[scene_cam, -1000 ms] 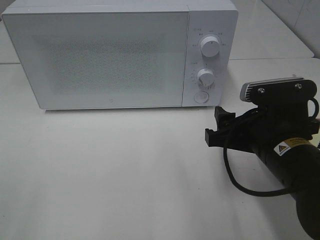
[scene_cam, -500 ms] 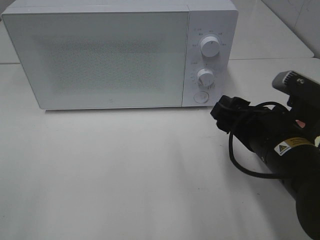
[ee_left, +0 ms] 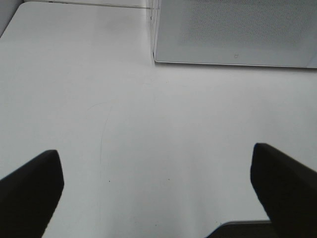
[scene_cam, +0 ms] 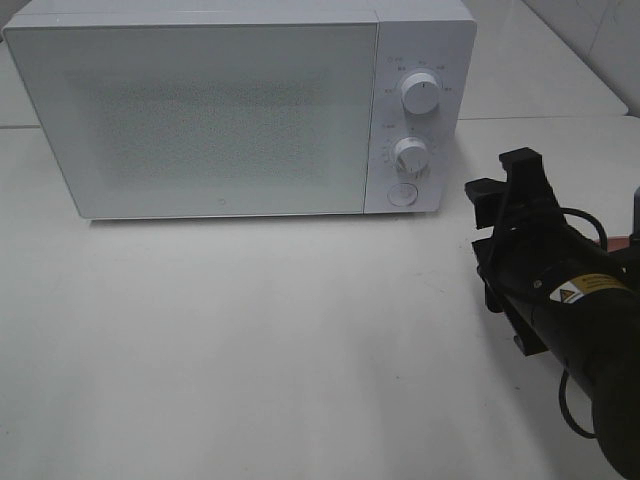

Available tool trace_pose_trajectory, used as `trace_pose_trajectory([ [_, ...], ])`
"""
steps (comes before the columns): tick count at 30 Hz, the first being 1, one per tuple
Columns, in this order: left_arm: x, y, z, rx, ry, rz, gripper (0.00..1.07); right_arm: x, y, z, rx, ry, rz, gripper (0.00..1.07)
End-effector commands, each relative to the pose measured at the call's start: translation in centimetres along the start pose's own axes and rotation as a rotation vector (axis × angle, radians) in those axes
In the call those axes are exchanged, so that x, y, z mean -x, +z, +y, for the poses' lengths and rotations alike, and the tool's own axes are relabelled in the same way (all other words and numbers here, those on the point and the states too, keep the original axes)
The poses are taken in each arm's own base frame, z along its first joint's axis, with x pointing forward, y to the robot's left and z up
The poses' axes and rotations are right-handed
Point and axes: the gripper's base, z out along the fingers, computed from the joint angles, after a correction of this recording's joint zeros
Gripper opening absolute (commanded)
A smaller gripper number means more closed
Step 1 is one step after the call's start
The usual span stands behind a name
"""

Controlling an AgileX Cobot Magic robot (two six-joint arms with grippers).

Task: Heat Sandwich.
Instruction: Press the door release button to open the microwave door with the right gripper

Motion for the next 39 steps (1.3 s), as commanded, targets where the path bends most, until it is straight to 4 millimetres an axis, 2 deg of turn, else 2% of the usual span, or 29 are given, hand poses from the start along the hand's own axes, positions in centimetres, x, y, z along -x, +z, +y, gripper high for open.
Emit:
trace_pose_trajectory([
  [1, -0.1, -0.3, -0.1, -0.004, -0.004, -0.034, 0.97, -0.1, 0.0, 0.2, 0.013, 0.091, 0.005, 0.51],
  [3, -0.1, -0.3, -0.1, -0.004, -0.004, -0.034, 0.97, -0.1, 0.0, 0.2, 0.013, 0.136, 0.005, 0.42],
  [4, -0.1, -0.3, -0.1, -0.004, -0.004, -0.034, 0.97, -0.1, 0.0, 0.2, 0.013, 0.170, 0.005, 0.30],
  [5, -0.1, -0.3, -0.1, -0.004, -0.004, -0.034, 0.97, -0.1, 0.0, 0.2, 0.012, 0.181, 0.005, 0.23],
  [6, -0.1, -0.3, -0.1, -0.004, -0.004, -0.034, 0.97, -0.1, 0.0, 0.2, 0.012, 0.181, 0.005, 0.23],
  [8, -0.1, -0.3, -0.1, -0.004, -0.004, -0.034, 0.97, -0.1, 0.0, 0.2, 0.010, 0.204, 0.006, 0.12],
  [9, -0.1, -0.3, -0.1, -0.004, -0.004, -0.034, 0.97, -0.1, 0.0, 0.2, 0.010, 0.212, 0.006, 0.02],
  [10, -0.1, -0.3, -0.1, -0.004, -0.004, -0.034, 0.97, -0.1, 0.0, 0.2, 0.010, 0.212, 0.006, 0.00],
  [17, -0.1, -0.3, -0.1, -0.004, -0.004, -0.034, 0.97, -0.1, 0.0, 0.0, -0.004, 0.210, 0.008, 0.00],
  [25, -0.1, -0.3, -0.1, -0.004, -0.004, -0.034, 0.97, -0.4, 0.7, -1.3, -0.059, 0.205, -0.005, 0.00],
  [32, -0.1, -0.3, -0.1, -0.004, -0.004, -0.034, 0.97, -1.7, 2.3, -2.4, -0.100, 0.238, -0.015, 0.01],
  [39, -0.1, -0.3, -0.1, -0.004, -0.004, -0.034, 0.97, -2.1, 4.0, -2.6, -0.107, 0.237, -0.025, 0.01],
])
